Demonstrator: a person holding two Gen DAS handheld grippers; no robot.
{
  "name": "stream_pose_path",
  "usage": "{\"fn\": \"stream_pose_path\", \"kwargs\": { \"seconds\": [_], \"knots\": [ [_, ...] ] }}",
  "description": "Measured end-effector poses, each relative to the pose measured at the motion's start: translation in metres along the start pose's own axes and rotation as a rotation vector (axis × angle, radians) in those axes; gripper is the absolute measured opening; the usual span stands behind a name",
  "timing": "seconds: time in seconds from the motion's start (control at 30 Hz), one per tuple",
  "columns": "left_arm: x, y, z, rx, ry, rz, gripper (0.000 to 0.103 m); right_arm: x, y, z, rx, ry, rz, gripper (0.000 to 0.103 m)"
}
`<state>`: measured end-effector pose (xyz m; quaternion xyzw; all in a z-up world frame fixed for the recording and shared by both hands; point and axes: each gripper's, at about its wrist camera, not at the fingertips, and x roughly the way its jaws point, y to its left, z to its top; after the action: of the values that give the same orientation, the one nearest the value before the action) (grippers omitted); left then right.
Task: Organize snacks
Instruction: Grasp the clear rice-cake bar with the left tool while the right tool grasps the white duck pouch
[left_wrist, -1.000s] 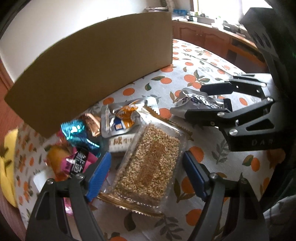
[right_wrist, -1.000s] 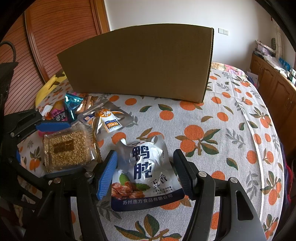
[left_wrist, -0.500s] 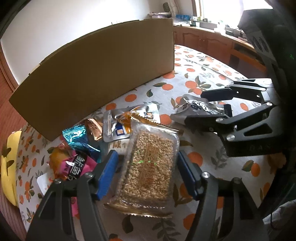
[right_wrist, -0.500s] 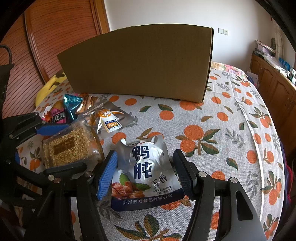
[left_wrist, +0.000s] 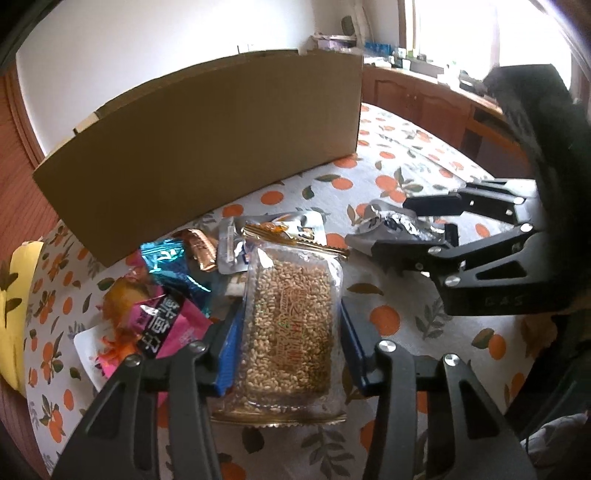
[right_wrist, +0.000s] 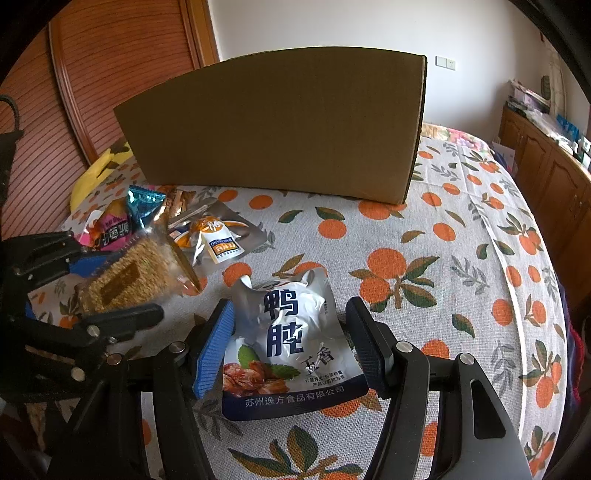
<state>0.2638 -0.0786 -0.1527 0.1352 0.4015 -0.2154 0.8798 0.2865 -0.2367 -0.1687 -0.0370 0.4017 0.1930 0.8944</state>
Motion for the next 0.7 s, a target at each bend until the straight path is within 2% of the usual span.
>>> {"fn": "stream_pose_path", "kwargs": {
  "seconds": [0.37,0.7],
  "knots": [
    [-0.026,0.016,-0.008,-0.109,-0.086,-0.031,0.047,0.007,0.010,0.002,-0.036,0.016,-0.044,0.064],
    [-0.042,0.027,-0.028,-0.134,-0.119,-0.030,0.047,0.011,0.015,0.003,-0.067,0.031,-0.093,0.064]
  ]
}}
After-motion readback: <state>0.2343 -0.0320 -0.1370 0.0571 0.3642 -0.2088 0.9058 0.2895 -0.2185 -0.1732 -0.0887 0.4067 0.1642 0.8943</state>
